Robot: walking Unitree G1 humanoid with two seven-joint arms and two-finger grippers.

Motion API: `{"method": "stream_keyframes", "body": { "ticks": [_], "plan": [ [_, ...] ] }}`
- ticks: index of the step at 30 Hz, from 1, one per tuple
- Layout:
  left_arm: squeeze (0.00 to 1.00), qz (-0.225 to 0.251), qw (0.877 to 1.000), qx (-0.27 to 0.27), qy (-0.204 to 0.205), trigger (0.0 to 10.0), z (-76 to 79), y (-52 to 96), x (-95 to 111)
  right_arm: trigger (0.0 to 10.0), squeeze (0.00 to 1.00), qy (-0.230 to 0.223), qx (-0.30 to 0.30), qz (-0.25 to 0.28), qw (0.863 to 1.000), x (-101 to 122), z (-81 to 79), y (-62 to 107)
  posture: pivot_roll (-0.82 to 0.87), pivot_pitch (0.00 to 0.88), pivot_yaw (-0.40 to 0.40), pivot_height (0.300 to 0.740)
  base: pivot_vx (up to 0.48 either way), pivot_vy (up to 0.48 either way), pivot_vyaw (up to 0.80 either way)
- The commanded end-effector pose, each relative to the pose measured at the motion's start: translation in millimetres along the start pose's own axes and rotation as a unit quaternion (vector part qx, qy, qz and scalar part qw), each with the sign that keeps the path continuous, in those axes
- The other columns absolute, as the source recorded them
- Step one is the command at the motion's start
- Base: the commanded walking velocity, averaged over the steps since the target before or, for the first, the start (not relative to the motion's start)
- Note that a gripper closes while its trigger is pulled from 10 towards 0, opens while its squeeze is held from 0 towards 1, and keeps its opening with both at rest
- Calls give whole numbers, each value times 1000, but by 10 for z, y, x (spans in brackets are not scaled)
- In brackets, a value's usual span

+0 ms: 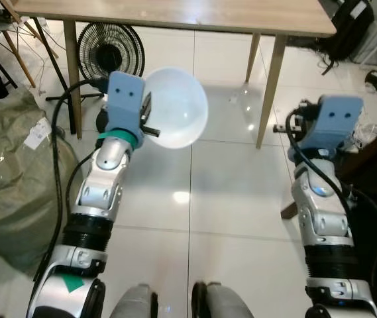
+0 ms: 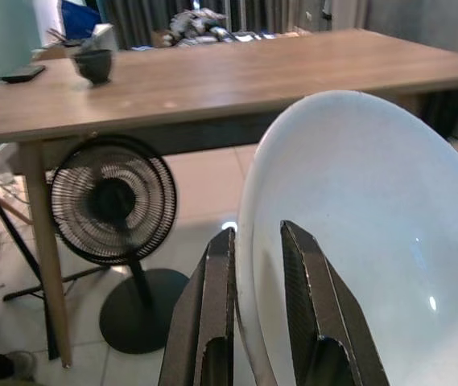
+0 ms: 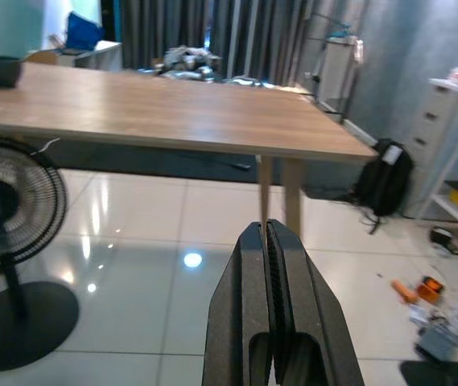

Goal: Setting the table

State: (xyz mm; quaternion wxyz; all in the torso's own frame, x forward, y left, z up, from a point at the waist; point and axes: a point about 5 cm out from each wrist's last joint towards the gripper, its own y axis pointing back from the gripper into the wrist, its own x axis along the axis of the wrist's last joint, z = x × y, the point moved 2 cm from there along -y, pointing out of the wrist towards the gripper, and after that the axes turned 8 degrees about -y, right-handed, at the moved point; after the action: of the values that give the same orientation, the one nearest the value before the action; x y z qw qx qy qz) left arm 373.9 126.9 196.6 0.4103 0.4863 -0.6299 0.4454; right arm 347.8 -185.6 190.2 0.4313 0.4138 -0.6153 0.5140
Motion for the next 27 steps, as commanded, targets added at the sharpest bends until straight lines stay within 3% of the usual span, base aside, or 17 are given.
{"method": "stream_keyframes", "body": {
  "ticks": [1,14,15,20,27],
  "plan": [
    [0,-7,1000,11,-3,10000,-33,23,-59,10000,0,-2,7,-9,1000,-46,-32,-19,132,53,15,740,480,0,0],
    [0,-11,1000,26,-8,10000,-98,40,-84,10000,0,-2,27,-14,1000,-66,-107,-63,166,59,-17,740,480,0,0],
    [0,-12,999,38,-12,10000,-159,70,-97,10000,0,-2,38,-21,999,-92,-141,-77,191,63,-49,740,480,0,0],
    [0,-12,999,38,-12,10000,-159,70,-97,10000,0,-2,38,-21,999,-92,-141,-77,191,63,-49,740,480,0,0],
    [0,-13,997,68,-18,10000,-291,142,-104,10000,0,-8,59,-29,998,-127,-234,-118,234,68,-76,740,480,0,0]
  ]
}}
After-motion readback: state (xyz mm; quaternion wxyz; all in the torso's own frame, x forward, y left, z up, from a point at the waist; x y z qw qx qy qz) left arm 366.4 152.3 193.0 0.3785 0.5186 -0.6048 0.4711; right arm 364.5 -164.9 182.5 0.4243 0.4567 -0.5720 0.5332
